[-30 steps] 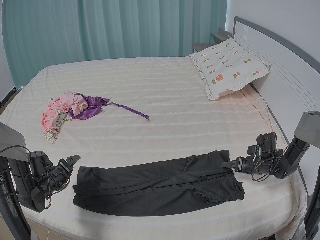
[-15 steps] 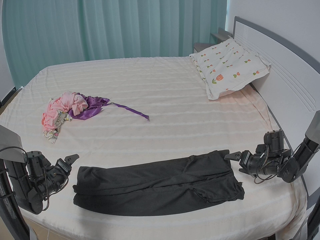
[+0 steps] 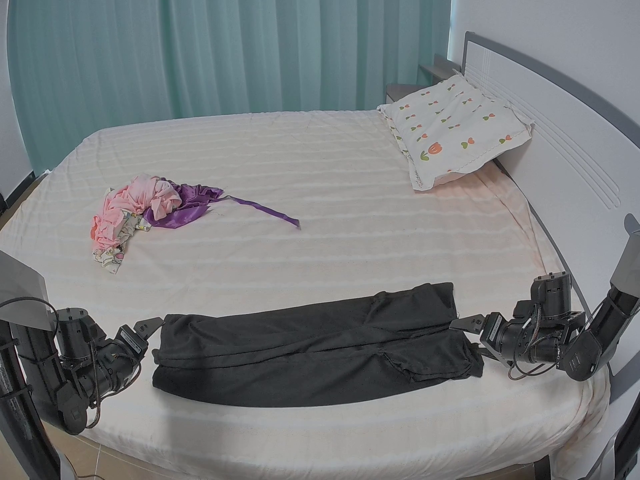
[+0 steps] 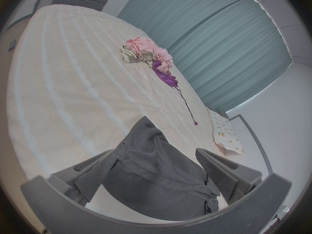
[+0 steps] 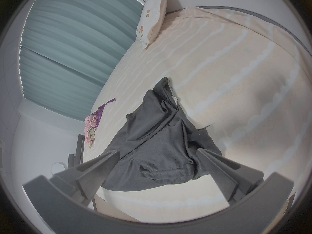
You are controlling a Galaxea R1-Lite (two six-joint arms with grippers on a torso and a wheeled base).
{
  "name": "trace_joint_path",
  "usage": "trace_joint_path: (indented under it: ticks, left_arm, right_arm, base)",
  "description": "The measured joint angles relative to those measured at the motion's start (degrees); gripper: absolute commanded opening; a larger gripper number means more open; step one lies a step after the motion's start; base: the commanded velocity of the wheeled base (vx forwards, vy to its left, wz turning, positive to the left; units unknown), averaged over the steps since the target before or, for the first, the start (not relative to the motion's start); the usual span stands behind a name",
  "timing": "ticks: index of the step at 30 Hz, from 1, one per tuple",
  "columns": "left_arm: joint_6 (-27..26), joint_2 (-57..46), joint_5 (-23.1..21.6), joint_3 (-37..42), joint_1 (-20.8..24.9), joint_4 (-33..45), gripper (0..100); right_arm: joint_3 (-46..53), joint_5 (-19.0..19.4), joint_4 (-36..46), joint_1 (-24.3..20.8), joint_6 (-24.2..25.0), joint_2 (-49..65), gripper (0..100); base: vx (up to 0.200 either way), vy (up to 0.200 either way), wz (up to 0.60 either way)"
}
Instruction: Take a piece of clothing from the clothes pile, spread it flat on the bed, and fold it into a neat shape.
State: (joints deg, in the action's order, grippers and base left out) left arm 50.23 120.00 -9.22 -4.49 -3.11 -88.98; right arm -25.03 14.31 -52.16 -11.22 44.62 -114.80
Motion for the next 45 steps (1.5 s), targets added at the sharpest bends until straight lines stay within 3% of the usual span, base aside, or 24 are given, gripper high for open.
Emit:
trace_joint_path:
  ticks: [5,22,34,38,45]
  left_arm:
    - [0.1,0.2,3.0,0.1,1.8,0.0,100]
    - [0.7,2.4,2.4,-1.1,1.0,0.0,100]
    - [0.2,2.8,2.0,-4.9,6.0,0.3,100]
    - [-1.1,2.8,1.6,-9.5,7.5,5.0,100]
    - [-3.2,3.0,1.1,-19.9,9.4,24.8,100]
  right_arm:
    - [0.2,0.1,0.0,0.0,0.0,-0.2,100]
    - [0.6,-0.2,-0.1,-0.4,-0.3,-0.3,100]
    - [0.6,-0.2,-0.1,-0.3,-0.2,0.0,100]
    - [0.6,-0.2,-0.1,-0.4,-0.2,0.0,100]
    - [0.7,-0.2,-0.1,-0.4,-0.2,-0.1,100]
  base:
    - [0.0,0.04,0.0]
    - [0.0,0.2,0.0]
    - [0.0,0.0,0.0]
    - [0.0,0.0,0.0]
    - [0.0,0.0,0.0]
